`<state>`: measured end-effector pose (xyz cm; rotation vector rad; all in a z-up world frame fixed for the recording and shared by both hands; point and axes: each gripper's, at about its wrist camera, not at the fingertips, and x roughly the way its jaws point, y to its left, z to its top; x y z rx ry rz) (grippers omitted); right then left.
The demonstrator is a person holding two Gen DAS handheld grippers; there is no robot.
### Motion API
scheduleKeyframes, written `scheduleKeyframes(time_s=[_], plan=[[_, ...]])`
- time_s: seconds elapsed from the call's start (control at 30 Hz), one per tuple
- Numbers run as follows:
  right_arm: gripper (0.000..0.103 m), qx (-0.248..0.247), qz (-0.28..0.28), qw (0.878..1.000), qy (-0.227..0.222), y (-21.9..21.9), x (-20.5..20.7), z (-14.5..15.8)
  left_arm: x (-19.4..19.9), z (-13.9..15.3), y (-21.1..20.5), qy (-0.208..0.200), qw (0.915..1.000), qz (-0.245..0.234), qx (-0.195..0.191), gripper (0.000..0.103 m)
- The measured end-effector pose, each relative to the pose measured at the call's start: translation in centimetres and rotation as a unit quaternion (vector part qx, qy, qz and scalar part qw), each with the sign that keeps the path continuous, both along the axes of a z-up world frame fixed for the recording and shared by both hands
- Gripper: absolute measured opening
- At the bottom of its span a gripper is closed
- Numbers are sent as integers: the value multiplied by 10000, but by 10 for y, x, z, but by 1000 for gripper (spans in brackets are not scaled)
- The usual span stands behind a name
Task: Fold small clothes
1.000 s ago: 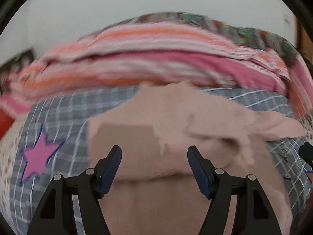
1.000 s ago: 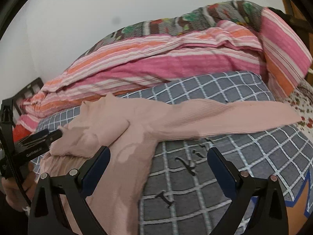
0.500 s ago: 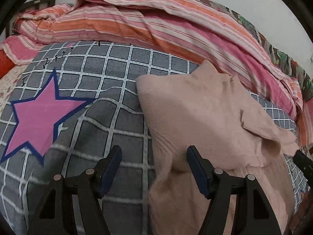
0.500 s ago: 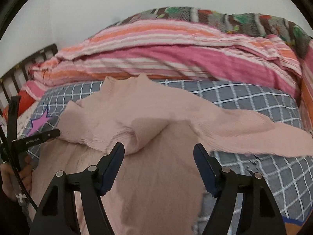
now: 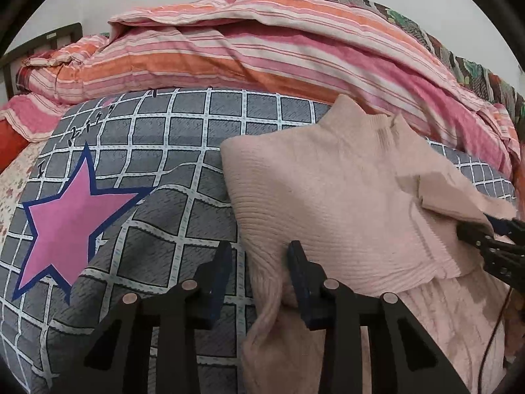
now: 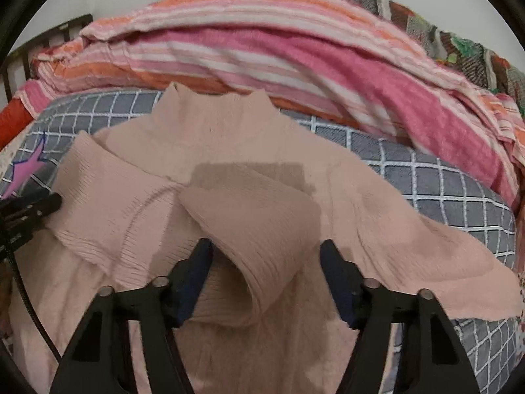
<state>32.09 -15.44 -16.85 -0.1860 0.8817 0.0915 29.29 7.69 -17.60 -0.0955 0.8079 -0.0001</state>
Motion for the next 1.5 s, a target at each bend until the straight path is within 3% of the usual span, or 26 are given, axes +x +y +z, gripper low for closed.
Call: scheduleKeyframes(time_s=[0.17, 0.33, 0.57, 0.8, 0.93, 1.0, 1.07, 1.2, 1.3, 1.5], plan=[[20, 54, -121, 9999, 13, -6, 5, -5, 0, 0, 1, 10, 10000, 6, -2, 34], [20, 519, -313, 9982, -21, -29, 4, 1, 2, 0, 0, 12, 10000, -2, 0, 34], [34, 728, -487, 9961, -97, -58, -1, 8, -1, 0, 0, 9, 10000, -6, 21, 35], [35, 984, -644, 9929, -148, -90, -8, 14, -1, -1, 1, 47, 10000, 17, -42, 36], [35, 888, -913, 9917, -187, -113, -9, 11, 0, -1, 3, 41, 10000, 7, -78, 36], [35, 1025, -1059, 9890, -138, -127, -9, 6, 1, -1, 4, 45, 9999, 4, -154, 36], [22, 1220, -1085, 9866, 3, -137, -6, 0, 1, -2, 5, 42, 9997, 2, -233, 35], [9, 1582, -949, 9828, 65, -145, -4, -5, 4, -1, 6, 28, 9996, -17, -293, 35], [8, 1759, -877, 9804, -94, -149, -7, 1, 7, -2, 7, 44, 9995, -3, -324, 36], [15, 1704, -1021, 9800, 138, -159, -8, 0, 5, -4, 8, 23, 9992, -10, -392, 36]])
